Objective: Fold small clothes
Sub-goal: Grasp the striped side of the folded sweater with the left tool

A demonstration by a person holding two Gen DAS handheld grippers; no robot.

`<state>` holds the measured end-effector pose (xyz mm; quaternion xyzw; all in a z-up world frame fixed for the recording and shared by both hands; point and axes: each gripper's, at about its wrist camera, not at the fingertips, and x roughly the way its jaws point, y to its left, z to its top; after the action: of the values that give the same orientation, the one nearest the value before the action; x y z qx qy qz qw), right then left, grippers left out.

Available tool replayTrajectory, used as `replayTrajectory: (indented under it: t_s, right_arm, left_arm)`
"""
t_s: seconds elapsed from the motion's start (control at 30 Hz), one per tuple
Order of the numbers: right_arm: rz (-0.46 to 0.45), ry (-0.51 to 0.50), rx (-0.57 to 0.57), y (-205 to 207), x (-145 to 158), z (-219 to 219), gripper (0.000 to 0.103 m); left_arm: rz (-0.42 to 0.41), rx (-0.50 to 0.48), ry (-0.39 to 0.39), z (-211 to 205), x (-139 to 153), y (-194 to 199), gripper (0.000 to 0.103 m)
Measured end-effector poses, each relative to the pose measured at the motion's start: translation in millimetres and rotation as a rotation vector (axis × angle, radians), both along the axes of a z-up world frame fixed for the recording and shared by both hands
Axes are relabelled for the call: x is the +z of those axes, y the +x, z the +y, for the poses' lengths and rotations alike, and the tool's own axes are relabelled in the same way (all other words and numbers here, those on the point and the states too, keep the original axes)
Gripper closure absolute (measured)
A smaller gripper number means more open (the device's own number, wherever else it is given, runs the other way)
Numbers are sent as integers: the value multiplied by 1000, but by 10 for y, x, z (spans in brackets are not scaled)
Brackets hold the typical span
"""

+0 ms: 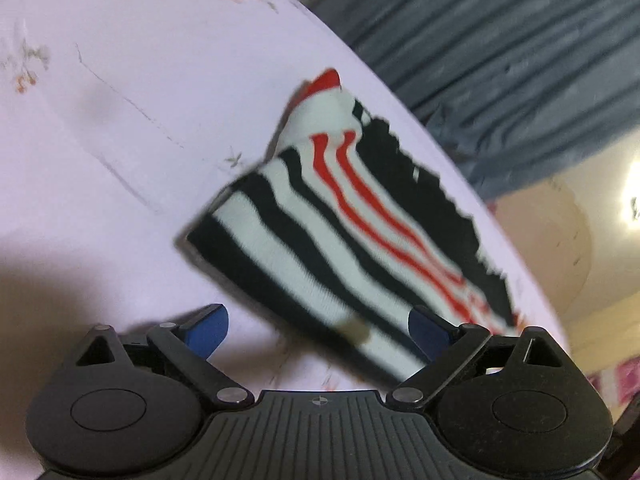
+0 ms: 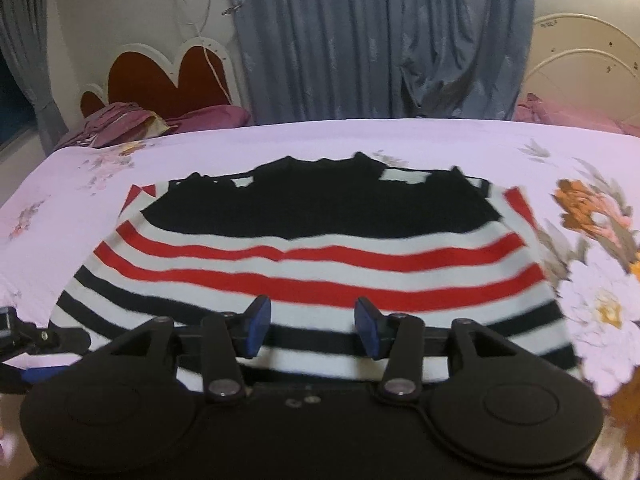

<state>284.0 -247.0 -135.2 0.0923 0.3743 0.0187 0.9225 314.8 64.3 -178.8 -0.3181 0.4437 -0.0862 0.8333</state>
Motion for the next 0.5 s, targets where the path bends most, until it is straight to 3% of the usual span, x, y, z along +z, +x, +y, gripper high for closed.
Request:
replayTrajectory:
  t_s: [0.13,0.27,0.33,0.4,0.5]
  right_arm:
    - [-16,7,-6,217,-25,38,58]
    - [-5,-20,-16,375,-127,63,58]
    - [29,-53,-6,399,-261,109,58]
    - [3,-127,14,345,-346,199,58]
    - [-1,-170,1,324,-356,280,58]
  left_arm:
    - [-46,70,-78,5,-104,131,8]
    - [-94,106,-99,-87,-174,229,11]
    - [-94,120,-87,-97,-193,273,47]
    - [-76,159,-103,-26,-255,309,65]
    - [-94,167,-122,13,-284,319,68]
